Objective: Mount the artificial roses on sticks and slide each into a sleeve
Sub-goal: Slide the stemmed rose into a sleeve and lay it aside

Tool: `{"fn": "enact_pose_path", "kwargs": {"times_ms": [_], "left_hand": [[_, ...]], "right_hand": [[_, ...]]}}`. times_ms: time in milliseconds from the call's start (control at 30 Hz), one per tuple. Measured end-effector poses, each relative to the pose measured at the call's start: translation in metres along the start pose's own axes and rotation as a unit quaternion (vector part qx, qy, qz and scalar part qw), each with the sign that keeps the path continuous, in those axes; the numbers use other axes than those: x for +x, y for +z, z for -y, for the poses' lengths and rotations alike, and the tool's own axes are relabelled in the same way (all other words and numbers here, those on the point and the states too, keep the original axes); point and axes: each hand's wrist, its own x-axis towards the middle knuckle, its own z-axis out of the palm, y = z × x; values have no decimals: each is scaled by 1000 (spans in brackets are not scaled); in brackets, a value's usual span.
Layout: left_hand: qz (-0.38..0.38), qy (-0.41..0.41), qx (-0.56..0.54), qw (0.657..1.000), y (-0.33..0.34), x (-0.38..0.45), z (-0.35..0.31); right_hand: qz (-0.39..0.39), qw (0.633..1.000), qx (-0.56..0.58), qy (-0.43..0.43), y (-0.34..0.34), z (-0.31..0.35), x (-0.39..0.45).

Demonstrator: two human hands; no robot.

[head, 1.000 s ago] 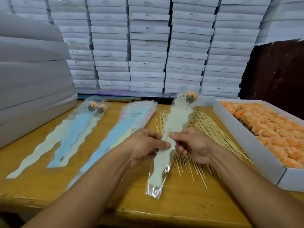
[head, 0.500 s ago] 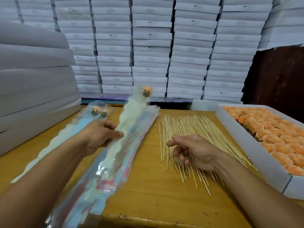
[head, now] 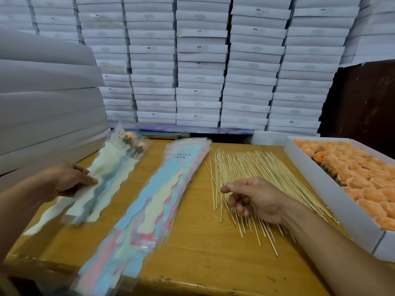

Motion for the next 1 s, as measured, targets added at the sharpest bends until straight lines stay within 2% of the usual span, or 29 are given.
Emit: {"fn": "enact_pose_path", "kwargs": {"times_ms": [233, 500, 567, 667, 767, 867, 1000], "left_hand": [[-30, -28, 80, 996, 2, 5, 8], [-30, -38, 154, 987, 5, 7, 3], [-51, -33, 206, 977, 4, 10, 3], [-147, 39, 309, 939, 9, 10, -11], [-205, 122, 330, 913, 29, -2, -39], [-200, 188, 291, 916, 61, -23, -71], [-156, 252, 204, 933, 119, -57, -113]], "right_hand": [[-2, 1000, 4, 4, -1, 1, 0], [-5, 1000, -2, 4, 0, 2, -1], [-6, 1000, -2, 3, 0, 1, -1], [-7, 1000, -3, 0, 1, 1, 0], [-5, 1000, -2, -1, 0, 2, 0], [-5, 1000, -10, -4, -2, 2, 0], [-2, 1000, -17, -13, -4, 1, 1]]}}
